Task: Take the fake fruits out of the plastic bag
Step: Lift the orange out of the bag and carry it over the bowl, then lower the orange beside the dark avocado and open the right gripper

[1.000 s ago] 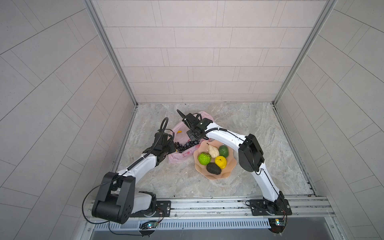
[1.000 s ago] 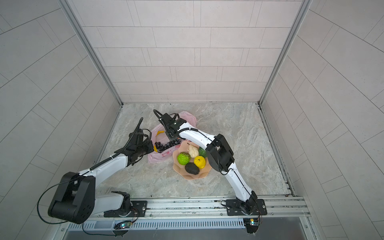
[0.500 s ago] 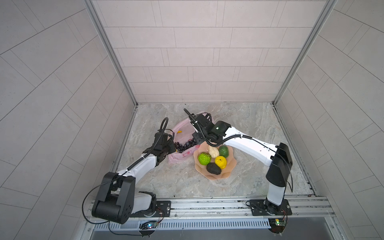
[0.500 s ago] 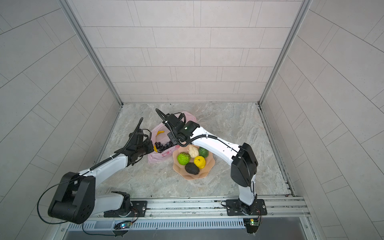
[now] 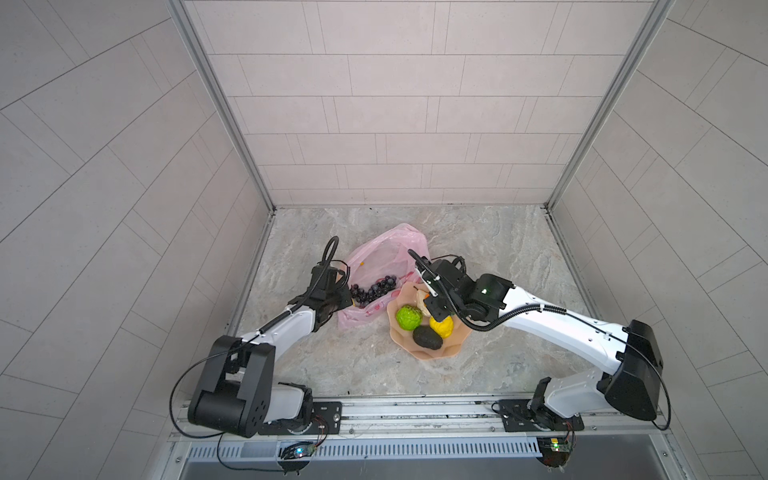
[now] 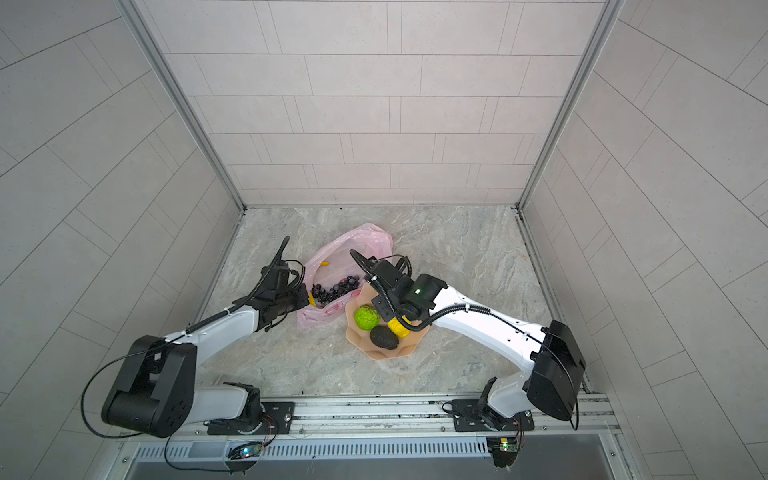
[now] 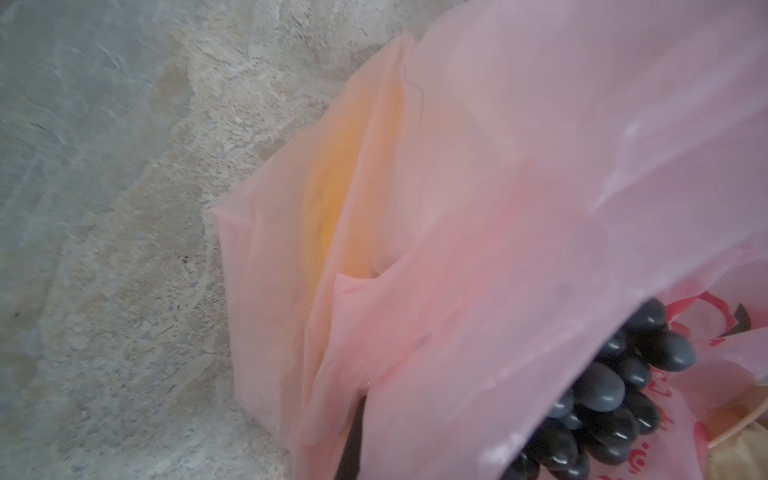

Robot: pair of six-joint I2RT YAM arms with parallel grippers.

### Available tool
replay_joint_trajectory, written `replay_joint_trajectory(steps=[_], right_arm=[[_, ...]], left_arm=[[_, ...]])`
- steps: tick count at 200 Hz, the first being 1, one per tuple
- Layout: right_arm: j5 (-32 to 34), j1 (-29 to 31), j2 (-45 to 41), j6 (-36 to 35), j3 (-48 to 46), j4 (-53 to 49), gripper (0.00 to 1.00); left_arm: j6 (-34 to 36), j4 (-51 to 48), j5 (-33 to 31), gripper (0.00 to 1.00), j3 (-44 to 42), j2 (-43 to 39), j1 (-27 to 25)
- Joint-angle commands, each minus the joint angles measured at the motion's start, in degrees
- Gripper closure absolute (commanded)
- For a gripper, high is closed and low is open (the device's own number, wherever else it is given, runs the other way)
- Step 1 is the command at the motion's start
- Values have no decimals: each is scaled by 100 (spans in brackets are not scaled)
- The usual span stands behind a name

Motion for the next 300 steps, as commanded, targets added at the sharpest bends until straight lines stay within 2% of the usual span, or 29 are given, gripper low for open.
replay_joint_trajectory(steps=[1,97,235,300], right_arm=[[-90,27,-273,127,-287,147,100],[-197,415,-469,324,-622,246,100],[-127,481,303,287,-328,417,100],[-98,477,309,282,-283,442,100]], left_arm=[[-70,113,110,97,74,100,-25],[-42,71,103,97,106,106,-24],[-17,49,65,97,91,2,-27],[-7,31,46,97,91,-35,-27]])
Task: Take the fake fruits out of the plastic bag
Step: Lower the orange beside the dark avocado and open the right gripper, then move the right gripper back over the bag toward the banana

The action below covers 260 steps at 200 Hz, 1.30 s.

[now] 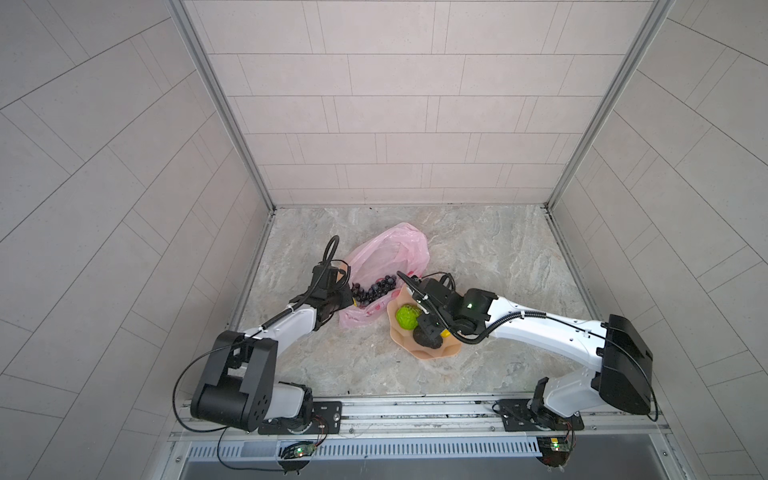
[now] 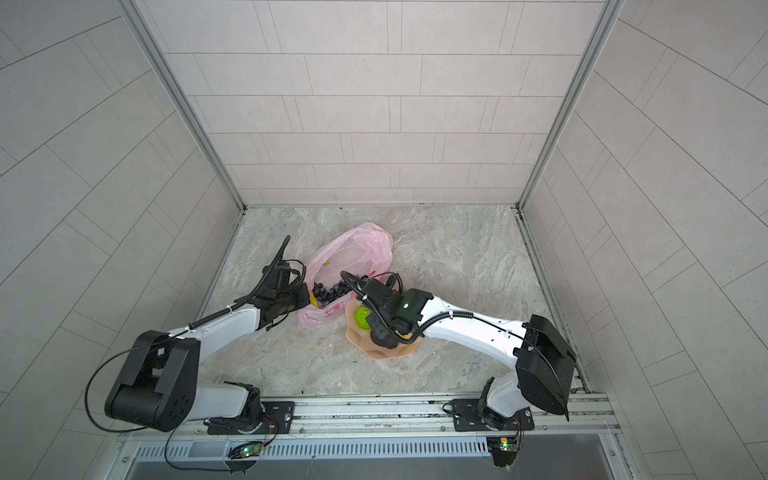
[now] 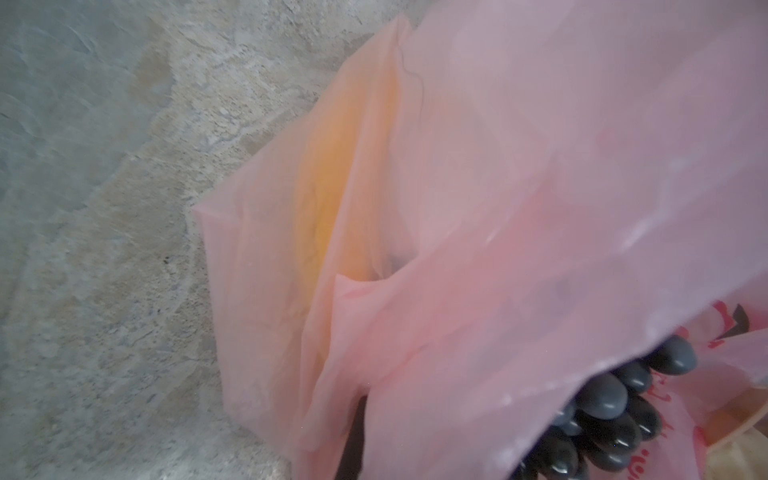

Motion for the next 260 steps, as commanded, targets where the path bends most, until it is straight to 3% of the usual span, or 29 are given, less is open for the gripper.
replay_joint_trajectory(steps=[1,26,51,74,190,260], right_arm=[[126,22,25,-17,103,-28,100],[127,22,54,17,78,-25,93],[137,27,-21,19,46,13,77],[190,23,-49,-6,80,-68,72],[336,37,-413,77,371,47,57],[368,-164,842,287,1591,270,50]], left_arm=[[54,-74,-41,97,76,-153,-27],[53,-63,-12,97,71,-165,-30],[45,-94,-58,97,43,-277,-24],[19,-84,-182,97,-43,-429,-26],[-33,-166,-229,97,-26,-483,-28],[-87,-315,-506,96,-8,-485,-32]])
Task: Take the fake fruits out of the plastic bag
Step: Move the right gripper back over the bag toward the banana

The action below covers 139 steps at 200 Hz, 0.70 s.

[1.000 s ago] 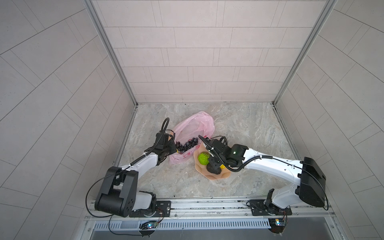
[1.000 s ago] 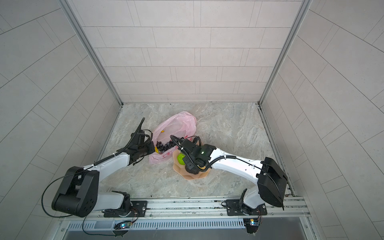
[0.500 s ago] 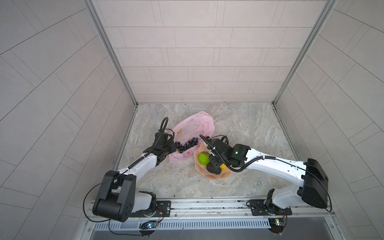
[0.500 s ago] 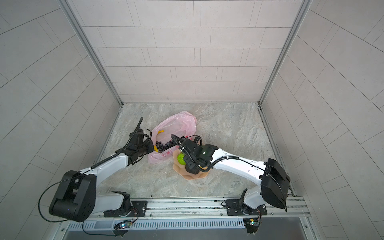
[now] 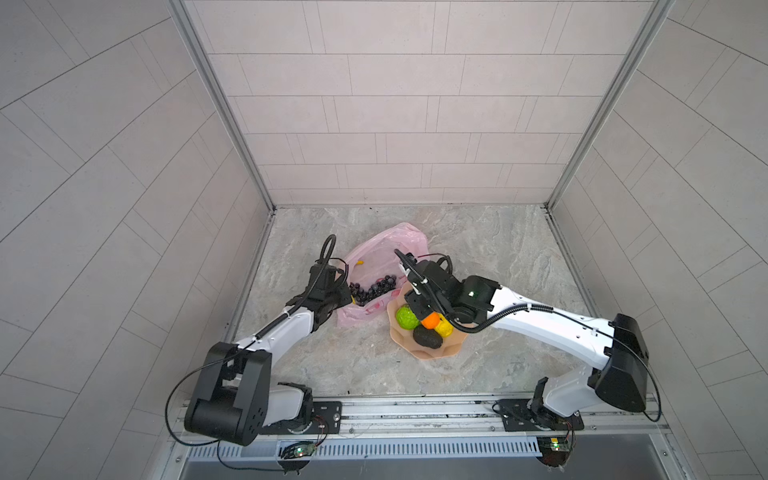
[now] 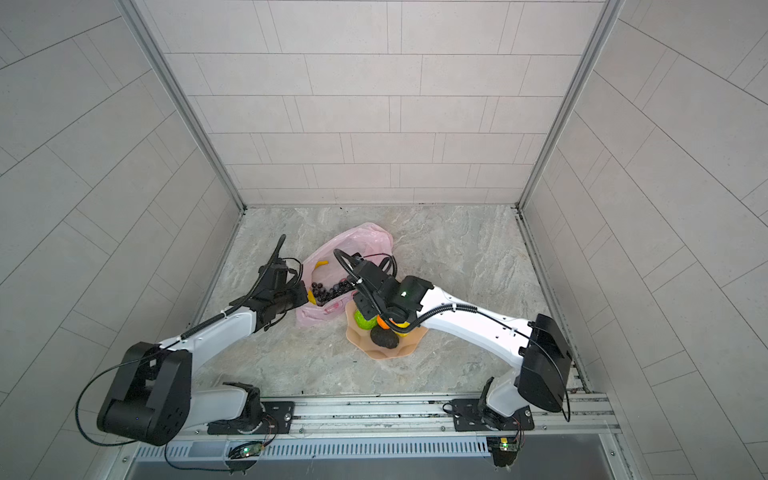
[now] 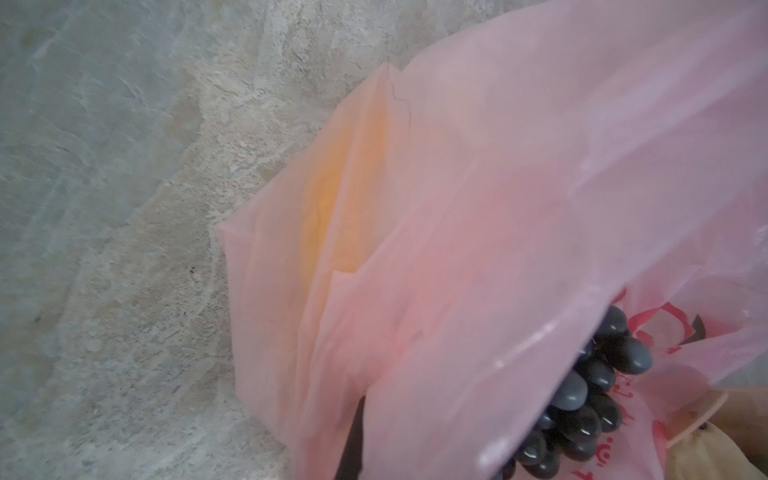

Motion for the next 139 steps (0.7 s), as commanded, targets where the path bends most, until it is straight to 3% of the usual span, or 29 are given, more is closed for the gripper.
replay_joint_trajectory(steps=[1,53,139], right_arm=[[59,-105,489,153,368,74,50],[-174,-263,1609,285,1308,86,43],[-828,-443,3521,536,2983,-25,41]], left_arm=[[-39,-158,-246,97,-8,-108,-30],[-125,-245,-379,97,17,-60,-11],[-284,-493,-438,97,88,191,228]])
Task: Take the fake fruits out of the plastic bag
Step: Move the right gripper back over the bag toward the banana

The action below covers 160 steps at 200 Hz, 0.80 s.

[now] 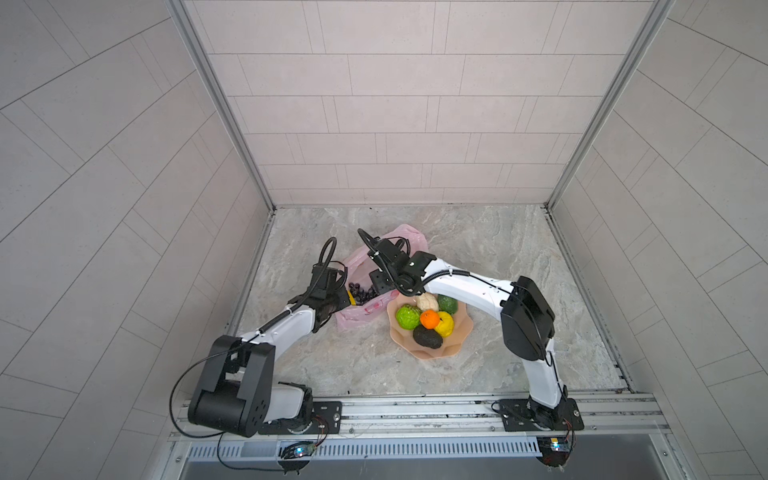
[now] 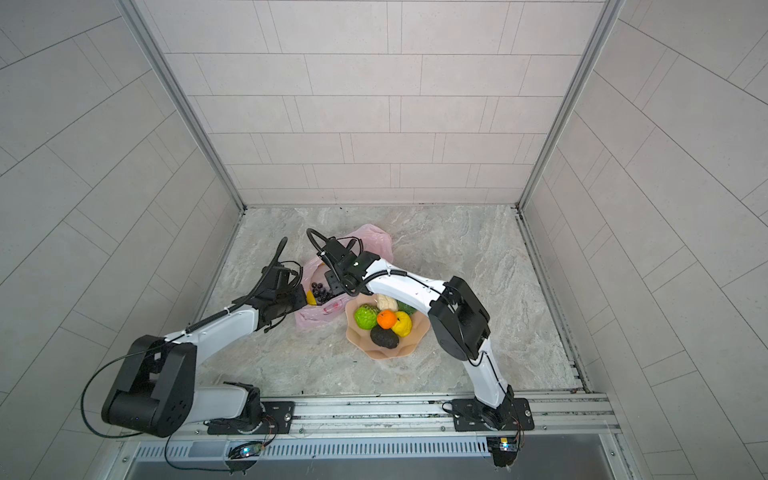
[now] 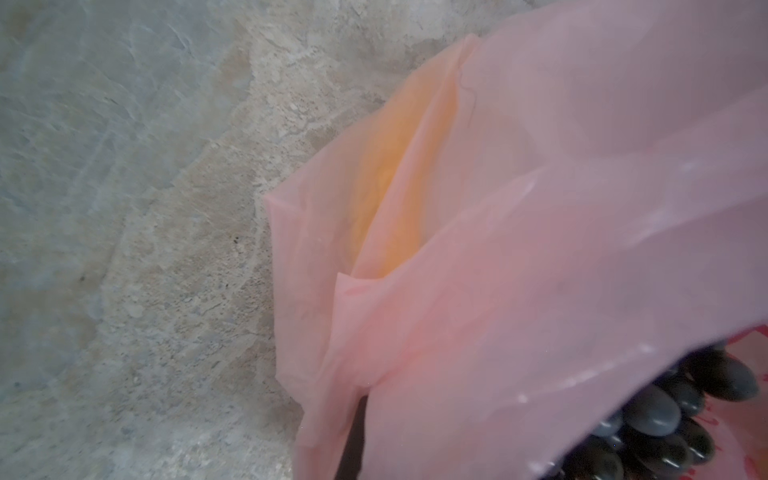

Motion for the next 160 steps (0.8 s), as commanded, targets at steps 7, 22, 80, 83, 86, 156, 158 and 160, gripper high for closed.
replay_joint_trajectory(steps=[7,22,80,83,86,156,158,160], right_arm=[[-381,45,502,103,538,-144,40],[-445,36,792,23,872,-117,39],[-440,-152,1889,-528,2082,197,38],[-437,-168,1952,-584,2167,181,38],[-441,-178,2009,-633,2251,160,38],[-817,-69,2066,-162,2527,101,37],[-811,-54,2073,-128,2527,110,36],[-812,-41,2079,-90,2529,128,36]], left_arm=[[-105,-208,-141,97,33,-101,236],[-167,-123,-78,97,-110,-269,422],[-187,-71,-35,97,-193,-402,536],[-188,-85,-51,97,-194,-406,545],[-190,-99,-63,97,-192,-416,551],[-376,18,166,98,-368,-744,629],[-390,30,177,98,-390,-774,633],[-409,48,187,98,-398,-810,630]])
